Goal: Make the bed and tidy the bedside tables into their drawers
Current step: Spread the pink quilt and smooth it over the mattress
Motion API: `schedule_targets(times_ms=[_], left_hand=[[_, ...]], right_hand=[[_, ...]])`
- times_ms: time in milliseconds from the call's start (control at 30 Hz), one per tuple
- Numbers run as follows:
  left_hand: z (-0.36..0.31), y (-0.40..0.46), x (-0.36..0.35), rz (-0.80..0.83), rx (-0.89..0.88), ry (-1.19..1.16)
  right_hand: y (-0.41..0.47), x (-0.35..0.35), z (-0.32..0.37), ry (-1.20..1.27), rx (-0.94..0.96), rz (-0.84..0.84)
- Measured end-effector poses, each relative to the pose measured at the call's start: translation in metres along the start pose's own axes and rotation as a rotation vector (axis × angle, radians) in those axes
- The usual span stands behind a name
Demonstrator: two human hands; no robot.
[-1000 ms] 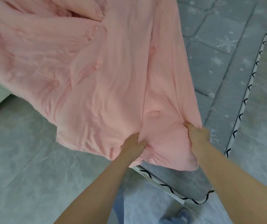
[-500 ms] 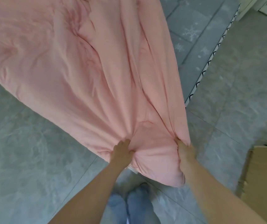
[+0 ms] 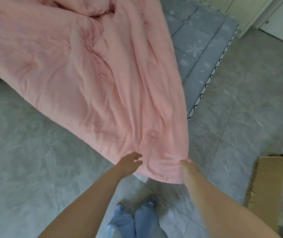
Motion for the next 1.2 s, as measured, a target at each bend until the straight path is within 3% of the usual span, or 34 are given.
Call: schedule_targets(times_ms=[100, 333, 467, 800, 933, 1200], left_hand=[[-0.035, -0.02, 0.019, -0.029, -0.044, -0.015], [-0.115, -0.032, 0.029, -0.103, -0.128, 0.031], [-0.169, -0.028, 0.011, -0.133, -0.172, 0.05], [-0.293, 0.007, -0.062, -0.232, -0.123, 0.008], [-0.322, 0.017, -0.075, -0.269, -0.096, -0.115], [-0.343, 0.055, -0.054, -0.317, -0.024, -0.11]], right_hand=[[-0.005, 0.015, 0.026, 0.064, 0.071, 0.043], [-0.045, 0.057, 0.098, -0.034, 0.213, 0.132], [-0.046, 0.099, 0.123, 0.051, 0.298, 0.198], [0.007, 0.2, 0.194, -0.02, 0.424, 0.452], [0.026, 0.224, 0.22, -0.08, 0.467, 0.453], [0.057, 0.239, 0.272, -0.096, 0.496, 0.406]])
Point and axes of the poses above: each hand's wrist, its own y-axis towards the middle knuckle, its own x-axis out of the back of the hand, z = x × y, the point moved 3 cm from there along y, towards the middle knuckle, and after that the axes turned 2 degrees about z, right-handed, at the moved point
